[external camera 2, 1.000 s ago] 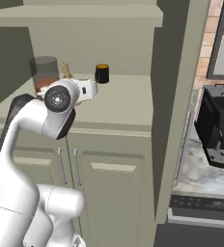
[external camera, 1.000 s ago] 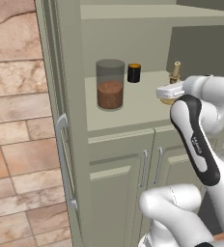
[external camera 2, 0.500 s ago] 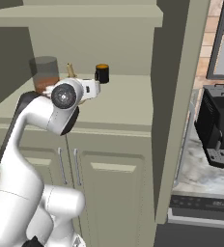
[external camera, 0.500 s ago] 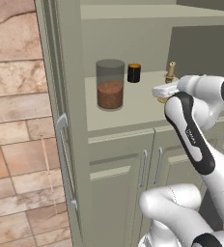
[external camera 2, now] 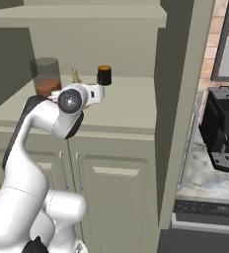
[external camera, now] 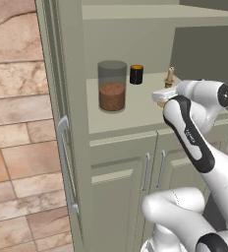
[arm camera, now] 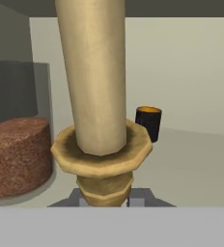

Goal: Pick the jar and candle from the dining table and place them in the open cabinet. Close the cabinet after placing the objects.

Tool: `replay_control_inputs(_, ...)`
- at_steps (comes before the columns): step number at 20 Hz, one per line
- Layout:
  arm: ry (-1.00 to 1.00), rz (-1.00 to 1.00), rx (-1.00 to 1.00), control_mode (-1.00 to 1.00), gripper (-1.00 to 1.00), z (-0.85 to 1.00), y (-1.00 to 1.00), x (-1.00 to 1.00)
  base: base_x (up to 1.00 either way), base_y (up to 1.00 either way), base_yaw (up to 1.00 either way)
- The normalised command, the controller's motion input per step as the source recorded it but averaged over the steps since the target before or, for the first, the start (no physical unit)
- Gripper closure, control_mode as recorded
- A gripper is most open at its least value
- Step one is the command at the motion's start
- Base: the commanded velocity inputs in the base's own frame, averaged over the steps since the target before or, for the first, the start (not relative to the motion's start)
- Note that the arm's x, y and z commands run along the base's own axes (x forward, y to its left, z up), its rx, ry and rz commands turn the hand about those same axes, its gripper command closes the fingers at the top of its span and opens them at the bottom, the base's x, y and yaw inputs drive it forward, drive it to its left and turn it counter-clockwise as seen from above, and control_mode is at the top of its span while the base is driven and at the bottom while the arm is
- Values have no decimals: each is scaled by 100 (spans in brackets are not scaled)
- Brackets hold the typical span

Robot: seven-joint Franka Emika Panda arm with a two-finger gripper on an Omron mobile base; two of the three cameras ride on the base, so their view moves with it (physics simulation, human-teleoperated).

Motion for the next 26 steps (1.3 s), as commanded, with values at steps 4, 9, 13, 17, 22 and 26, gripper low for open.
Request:
replay_control_inputs(4,1,0,0,-100,100,-26,0,18,0,0,0)
replay_control_inputs(9,0,0,0,-100,100,-19,0,19,0,0,0)
replay_control_inputs(13,2,0,0,-100,100,-19,0,24,0,0,0)
replay_control_inputs(17,4,0,0,-100,100,-22,0,28,0,0,0)
replay_control_inputs(22,2,0,0,-100,100,-18,0,23,0,0,0)
replay_control_inputs(26,0,0,0,-100,100,-19,0,21,0,0,0)
